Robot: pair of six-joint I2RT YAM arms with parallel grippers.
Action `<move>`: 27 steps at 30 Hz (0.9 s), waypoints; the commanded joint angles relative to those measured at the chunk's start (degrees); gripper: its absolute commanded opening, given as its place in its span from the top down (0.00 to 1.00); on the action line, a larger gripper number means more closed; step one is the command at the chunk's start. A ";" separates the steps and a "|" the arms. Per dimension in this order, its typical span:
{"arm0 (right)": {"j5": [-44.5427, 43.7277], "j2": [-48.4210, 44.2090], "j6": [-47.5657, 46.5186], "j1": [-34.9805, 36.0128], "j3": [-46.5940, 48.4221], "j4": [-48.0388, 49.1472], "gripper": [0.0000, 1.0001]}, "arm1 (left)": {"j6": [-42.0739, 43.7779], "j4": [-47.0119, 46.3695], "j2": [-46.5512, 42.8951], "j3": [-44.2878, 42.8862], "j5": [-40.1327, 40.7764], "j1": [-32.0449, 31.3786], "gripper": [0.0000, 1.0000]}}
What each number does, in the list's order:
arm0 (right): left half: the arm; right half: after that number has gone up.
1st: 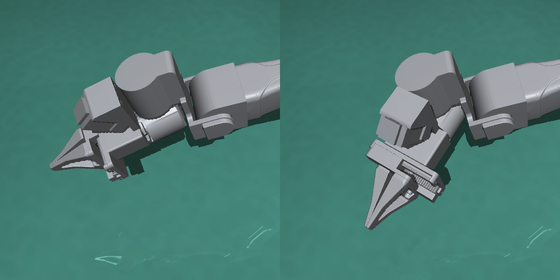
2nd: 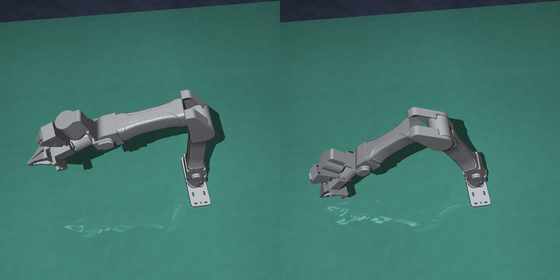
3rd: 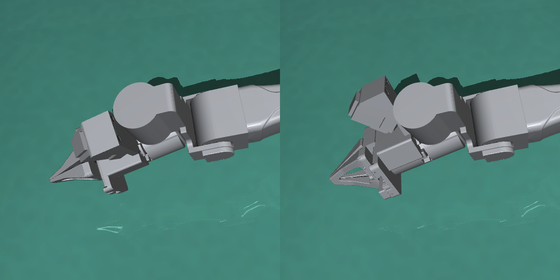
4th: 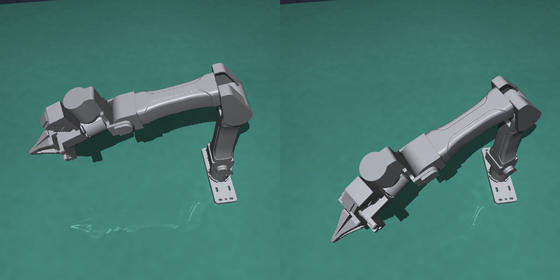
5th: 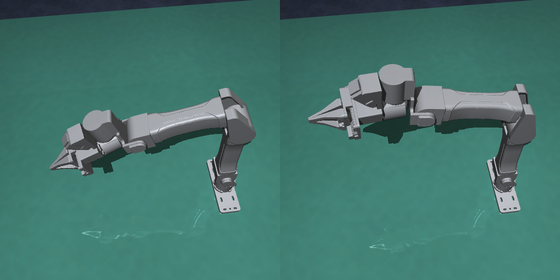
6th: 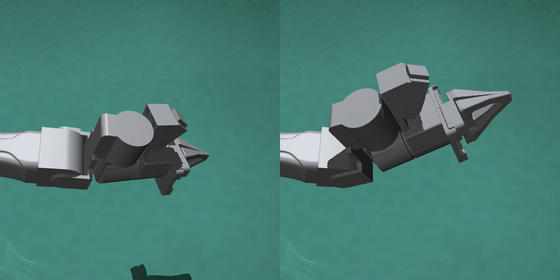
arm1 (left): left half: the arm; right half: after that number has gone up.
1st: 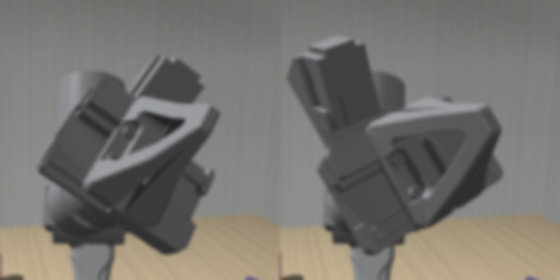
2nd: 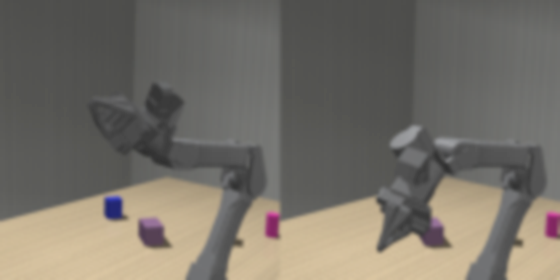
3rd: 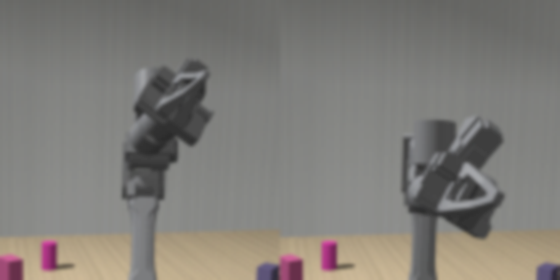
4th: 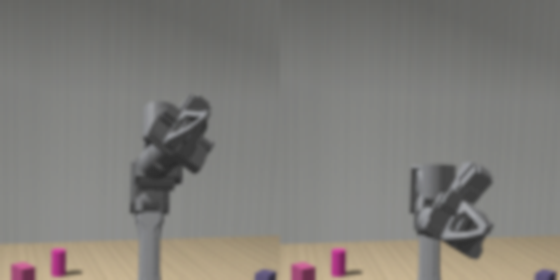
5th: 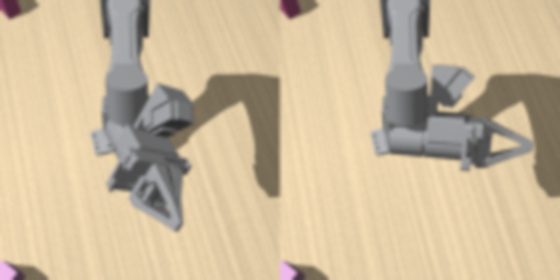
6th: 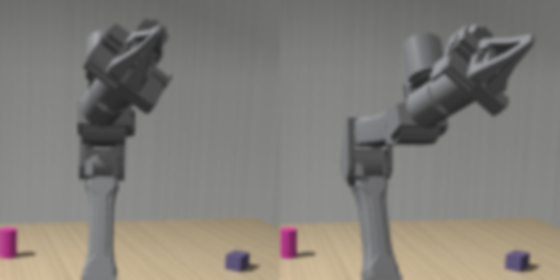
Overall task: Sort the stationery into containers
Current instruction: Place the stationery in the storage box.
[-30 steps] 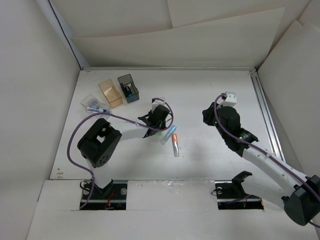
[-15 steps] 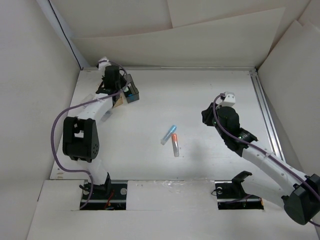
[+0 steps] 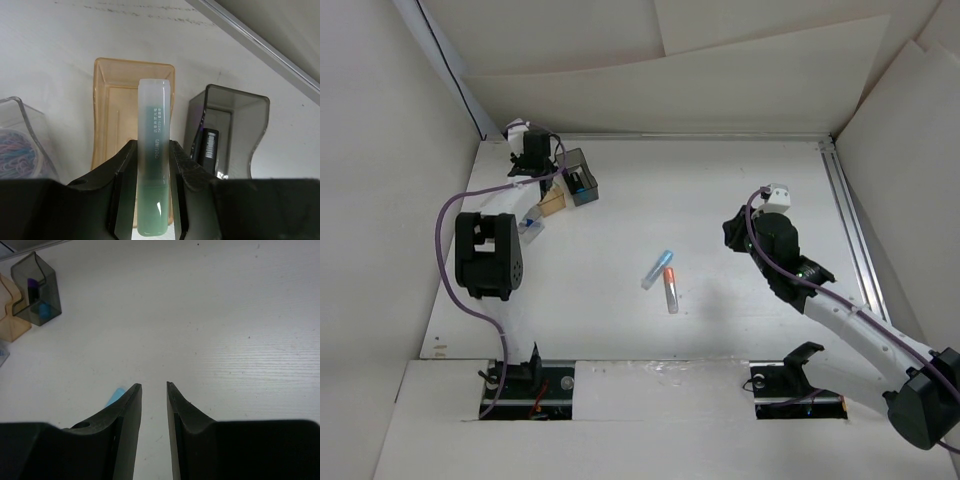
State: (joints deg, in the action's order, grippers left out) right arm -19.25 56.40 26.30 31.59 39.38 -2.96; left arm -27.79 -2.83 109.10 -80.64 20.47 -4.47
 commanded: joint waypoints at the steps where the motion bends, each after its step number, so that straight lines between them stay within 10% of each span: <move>1: -0.18 0.46 -0.38 0.57 2.11 2.35 0.67 | 1.69 0.54 1.20 -3.46 3.35 0.69 0.83; 15: -0.18 0.46 -0.38 0.57 2.11 2.35 0.67 | 2.21 -0.51 -1.07 -1.36 3.35 0.69 0.57; 21: -0.18 0.46 -0.38 0.57 2.11 2.35 0.67 | 2.21 -2.36 -7.49 0.31 0.10 -1.94 0.68; 27: -1.41 -0.06 -0.38 1.10 2.11 2.35 0.81 | -0.59 -7.71 -14.08 9.61 -4.20 -17.57 0.81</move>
State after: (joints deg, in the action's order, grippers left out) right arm -19.51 57.01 26.15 31.77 39.38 -2.98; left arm -26.94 -5.98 99.72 -75.20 19.99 -14.13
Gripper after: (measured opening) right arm 0.206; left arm 0.195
